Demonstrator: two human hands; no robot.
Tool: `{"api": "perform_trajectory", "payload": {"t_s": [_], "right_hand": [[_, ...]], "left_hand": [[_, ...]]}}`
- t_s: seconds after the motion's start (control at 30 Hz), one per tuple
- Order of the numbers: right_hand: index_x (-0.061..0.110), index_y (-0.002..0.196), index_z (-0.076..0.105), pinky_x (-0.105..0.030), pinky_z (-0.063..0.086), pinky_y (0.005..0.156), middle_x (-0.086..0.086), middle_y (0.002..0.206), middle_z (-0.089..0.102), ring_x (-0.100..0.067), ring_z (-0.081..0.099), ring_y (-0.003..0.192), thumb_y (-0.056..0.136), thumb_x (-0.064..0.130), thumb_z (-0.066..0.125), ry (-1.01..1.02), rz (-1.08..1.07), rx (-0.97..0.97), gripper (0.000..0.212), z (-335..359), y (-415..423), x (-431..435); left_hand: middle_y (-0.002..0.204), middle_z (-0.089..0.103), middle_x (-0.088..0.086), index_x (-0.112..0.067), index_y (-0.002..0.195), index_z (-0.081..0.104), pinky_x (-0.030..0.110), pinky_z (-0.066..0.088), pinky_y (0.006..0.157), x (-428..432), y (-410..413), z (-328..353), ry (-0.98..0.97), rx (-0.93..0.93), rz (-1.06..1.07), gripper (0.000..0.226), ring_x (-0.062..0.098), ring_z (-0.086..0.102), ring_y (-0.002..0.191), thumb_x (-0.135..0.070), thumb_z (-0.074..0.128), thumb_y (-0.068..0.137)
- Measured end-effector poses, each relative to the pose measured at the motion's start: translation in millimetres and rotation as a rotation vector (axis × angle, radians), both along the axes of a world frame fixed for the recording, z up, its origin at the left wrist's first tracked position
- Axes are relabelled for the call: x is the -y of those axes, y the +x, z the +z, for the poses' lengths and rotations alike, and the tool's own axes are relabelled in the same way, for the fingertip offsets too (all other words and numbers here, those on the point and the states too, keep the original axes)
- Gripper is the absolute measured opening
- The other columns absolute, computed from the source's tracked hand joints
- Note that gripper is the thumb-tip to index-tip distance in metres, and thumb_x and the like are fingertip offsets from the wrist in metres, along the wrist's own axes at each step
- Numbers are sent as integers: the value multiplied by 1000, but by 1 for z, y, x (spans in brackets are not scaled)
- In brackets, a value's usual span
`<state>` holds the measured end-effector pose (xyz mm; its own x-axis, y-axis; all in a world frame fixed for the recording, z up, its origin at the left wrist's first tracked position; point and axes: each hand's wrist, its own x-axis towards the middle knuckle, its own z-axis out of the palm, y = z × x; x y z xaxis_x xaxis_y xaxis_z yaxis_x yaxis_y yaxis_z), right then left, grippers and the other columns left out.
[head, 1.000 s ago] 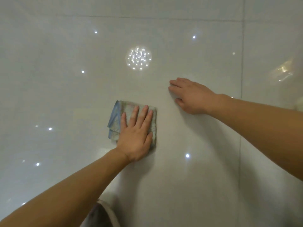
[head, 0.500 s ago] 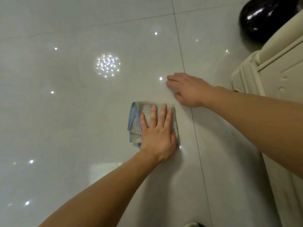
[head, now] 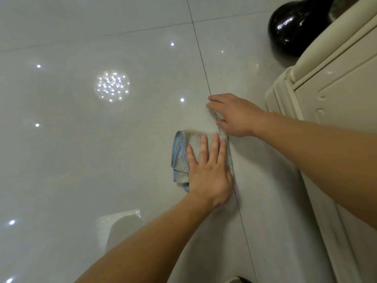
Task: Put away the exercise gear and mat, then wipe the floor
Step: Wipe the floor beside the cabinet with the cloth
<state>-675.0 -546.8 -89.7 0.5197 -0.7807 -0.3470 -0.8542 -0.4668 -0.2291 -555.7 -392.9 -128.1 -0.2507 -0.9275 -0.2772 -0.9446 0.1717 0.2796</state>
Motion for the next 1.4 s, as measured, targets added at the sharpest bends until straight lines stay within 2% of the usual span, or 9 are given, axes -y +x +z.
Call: {"api": "perform_trajectory", "payload": {"t_s": [0.1, 0.17, 0.23, 0.33, 0.4, 0.6, 0.83, 0.97, 1.4], "right_hand": [[17, 148, 35, -31, 20, 116, -3, 159, 23, -23, 22, 144, 89, 23, 60, 29, -56, -4, 64, 0, -11, -21], [17, 148, 36, -30, 19, 116, -4, 159, 23, -23, 21, 144, 89, 23, 61, 41, -71, -17, 63, 0, -19, -37], [17, 147, 36, -31, 21, 116, -4, 158, 23, -22, 20, 144, 88, 24, 63, 56, -95, -31, 65, 1, -25, -49], [17, 148, 32, -33, 23, 117, -4, 159, 17, -22, 15, 146, 84, 29, 66, 89, -170, -104, 74, 5, -31, -60], [18, 151, 27, -33, 22, 117, -4, 161, 13, -22, 13, 146, 83, 33, 67, 106, -208, -145, 81, 5, -35, -67], [23, 153, 23, -33, 17, 120, -1, 162, 11, -21, 10, 148, 80, 37, 74, 144, -240, -127, 90, -4, -43, -68], [30, 155, 12, -34, 14, 120, 6, 163, -4, -17, -1, 149, 88, 37, 66, 206, -272, -133, 86, -3, -44, -73], [31, 155, 8, -33, 13, 120, 9, 163, -9, -14, -4, 149, 90, 38, 63, 205, -258, -132, 86, -2, -47, -73], [27, 156, 11, -27, 4, 118, 2, 163, -3, -19, 0, 150, 89, 37, 66, 154, -218, -63, 87, -8, -51, -75]], "left_hand": [[166, 2, 2, -22, 159, 6, 58, 3, 117, 8, 10, 5, 14, -18, -65, 74, 28, 4, 151, -49, 31, 95], [162, 22, 2, -25, 156, 22, 52, 20, 110, 24, 25, 8, -38, -49, -118, 66, 28, 26, 142, -51, 29, 95], [155, 36, 0, -28, 151, 34, 51, 21, 107, 36, 38, 6, -91, -23, -192, 61, 28, 38, 134, -51, 30, 95], [165, 16, -1, -30, 157, 15, 62, -6, 115, 35, 40, -2, -104, 65, -258, 64, 30, 11, 151, -53, 23, 99], [166, 4, -1, -27, 158, 5, 65, -12, 114, 34, 33, -4, -89, 78, -246, 66, 28, -4, 152, -54, 21, 99], [166, 1, 1, -23, 158, 1, 61, -18, 114, 35, 33, -4, -73, 64, -224, 69, 27, -6, 152, -55, 15, 99], [166, 3, 1, -23, 158, 2, 64, -8, 115, 41, 29, 2, 0, 88, -215, 69, 27, -3, 152, -54, 18, 99], [166, 2, -1, -23, 158, 0, 62, -11, 115, 41, 27, 2, -10, 95, -195, 69, 26, -4, 152, -53, 18, 98], [166, -6, -4, -25, 157, -6, 57, -10, 118, -15, 1, 2, -38, 68, -43, 66, 26, -9, 152, -50, 16, 101]]}}
